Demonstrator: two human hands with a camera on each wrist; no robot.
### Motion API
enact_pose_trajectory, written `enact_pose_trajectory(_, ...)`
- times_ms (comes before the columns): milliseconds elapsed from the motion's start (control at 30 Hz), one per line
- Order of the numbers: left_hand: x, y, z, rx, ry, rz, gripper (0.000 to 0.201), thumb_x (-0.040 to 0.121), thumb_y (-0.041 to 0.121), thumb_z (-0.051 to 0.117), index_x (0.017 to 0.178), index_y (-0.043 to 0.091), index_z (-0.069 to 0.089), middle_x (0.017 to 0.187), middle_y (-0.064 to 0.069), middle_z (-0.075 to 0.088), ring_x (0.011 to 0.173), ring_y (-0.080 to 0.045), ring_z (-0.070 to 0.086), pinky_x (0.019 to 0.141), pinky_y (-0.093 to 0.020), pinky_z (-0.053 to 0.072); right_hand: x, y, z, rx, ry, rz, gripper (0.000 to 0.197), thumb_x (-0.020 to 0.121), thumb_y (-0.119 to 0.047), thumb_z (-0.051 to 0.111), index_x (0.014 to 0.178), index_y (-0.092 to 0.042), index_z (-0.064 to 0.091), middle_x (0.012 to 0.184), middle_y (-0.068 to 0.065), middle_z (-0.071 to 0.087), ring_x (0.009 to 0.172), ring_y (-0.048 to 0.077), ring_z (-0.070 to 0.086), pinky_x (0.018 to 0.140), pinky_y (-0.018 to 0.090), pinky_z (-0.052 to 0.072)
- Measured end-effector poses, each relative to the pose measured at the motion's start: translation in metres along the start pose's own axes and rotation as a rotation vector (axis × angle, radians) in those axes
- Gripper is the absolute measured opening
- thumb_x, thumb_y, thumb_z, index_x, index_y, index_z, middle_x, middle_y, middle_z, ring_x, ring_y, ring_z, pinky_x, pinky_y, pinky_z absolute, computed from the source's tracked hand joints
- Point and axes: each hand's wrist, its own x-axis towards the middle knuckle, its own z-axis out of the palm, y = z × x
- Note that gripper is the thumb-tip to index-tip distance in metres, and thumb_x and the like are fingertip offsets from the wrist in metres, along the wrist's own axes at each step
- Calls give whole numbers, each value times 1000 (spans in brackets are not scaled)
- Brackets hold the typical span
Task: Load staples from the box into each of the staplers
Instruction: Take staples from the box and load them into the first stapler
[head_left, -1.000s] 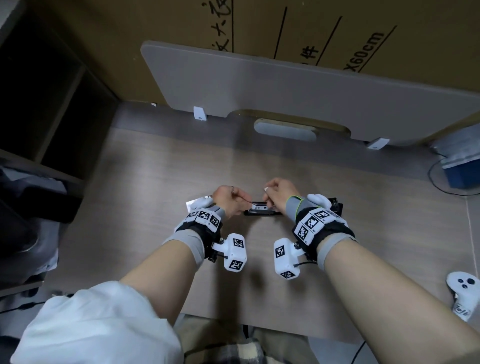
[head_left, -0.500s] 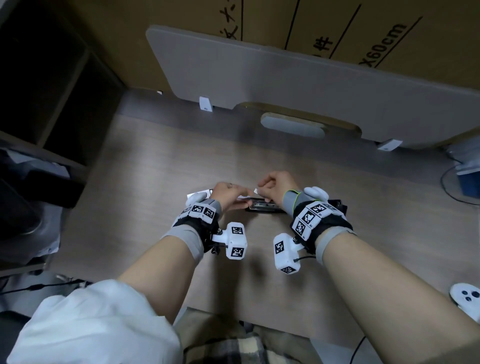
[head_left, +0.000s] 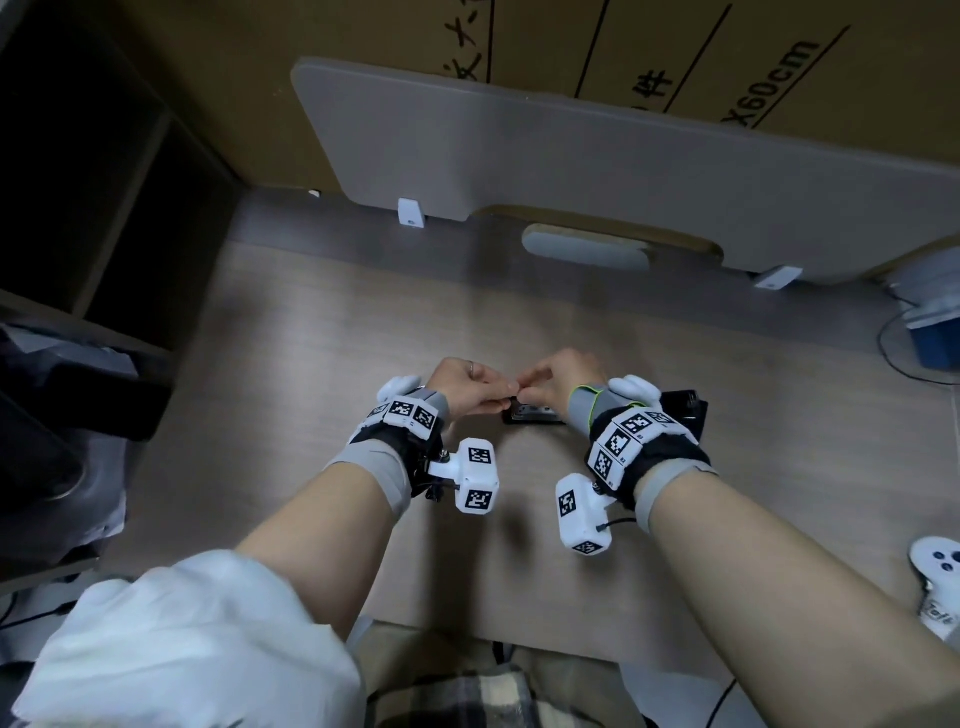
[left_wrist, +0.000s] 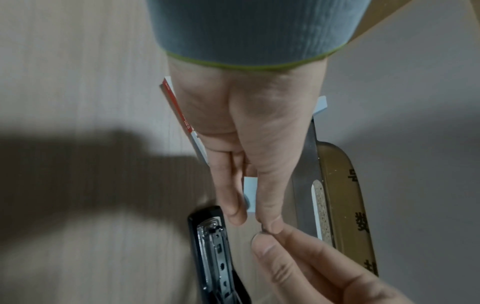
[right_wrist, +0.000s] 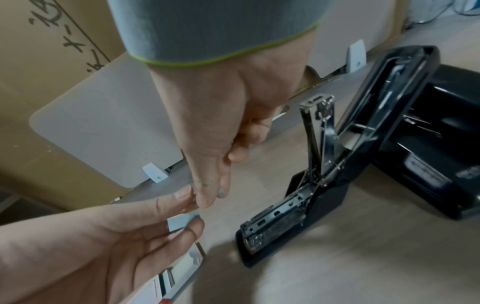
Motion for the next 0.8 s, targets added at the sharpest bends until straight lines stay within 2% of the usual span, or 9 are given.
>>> enact_pose_trajectory(67, 4, -5, -1, -3, 41, -19, 27, 83, 7, 76, 100, -13, 67, 80, -16, 70, 66, -16, 69, 74, -27, 61, 0, 3, 4, -159, 22, 0, 20, 85, -34, 70, 105, -34, 73, 103, -7, 71, 97, 17, 64, 74, 20, 38)
enact_pose_trajectory(167, 11, -17, -3, 12, 84, -41, 17, 86, 2, 71, 94, -12, 66, 76, -17, 65, 55, -12, 66, 65, -24, 61, 3, 7, 21, -456, 76, -56, 18, 88, -43, 62, 104, -38, 70, 103, -5, 70, 108, 21, 59, 96, 33, 35)
enact_pose_trajectory(200, 11, -21, -3, 23, 79, -45, 16, 86, -2, 70, 96, -13, 65, 76, -16, 64, 52, -11, 65, 62, -23, 60, 3, 9, 27, -516, 92, -61, 19, 87, -45, 60, 103, -39, 69, 100, -5, 70, 108, 21, 57, 98, 36, 32)
enact_pose_trajectory(333, 14, -36, -6, 67, 11, -74, 10, 86, -12, 63, 93, -6, 65, 80, -19, 64, 45, -11, 64, 59, -21, 58, 8, 18, 45, -610, 124, -80, 19, 88, -42, 60, 104, -37, 69, 99, -8, 70, 107, 18, 55, 95, 35, 30)
enact_pose_trajectory(500, 16, -39, -2, 118, -23, -93, 23, 88, -11, 60, 110, -9, 65, 77, -15, 64, 46, -9, 65, 55, -18, 57, 12, 19, 46, -589, 150, -115, 20, 86, -43, 63, 105, -37, 69, 101, -8, 71, 107, 19, 56, 93, 35, 29)
enact_pose_trajectory(633, 16, -37, 3, 143, -55, -99, 22, 89, -10, 60, 110, -7, 64, 74, -11, 63, 45, -7, 64, 57, -19, 58, 12, 21, 46, -589, 165, -154, 21, 85, -47, 64, 102, -36, 69, 98, -9, 71, 107, 18, 54, 90, 34, 29)
enact_pose_trajectory(800, 15, -35, 6, 156, -86, -118, 18, 89, -9, 61, 106, -5, 65, 75, -10, 64, 46, -7, 64, 57, -18, 58, 15, 26, 45, -590, 169, -166, 18, 86, -45, 63, 100, -35, 70, 96, -10, 72, 106, 18, 52, 90, 34, 30)
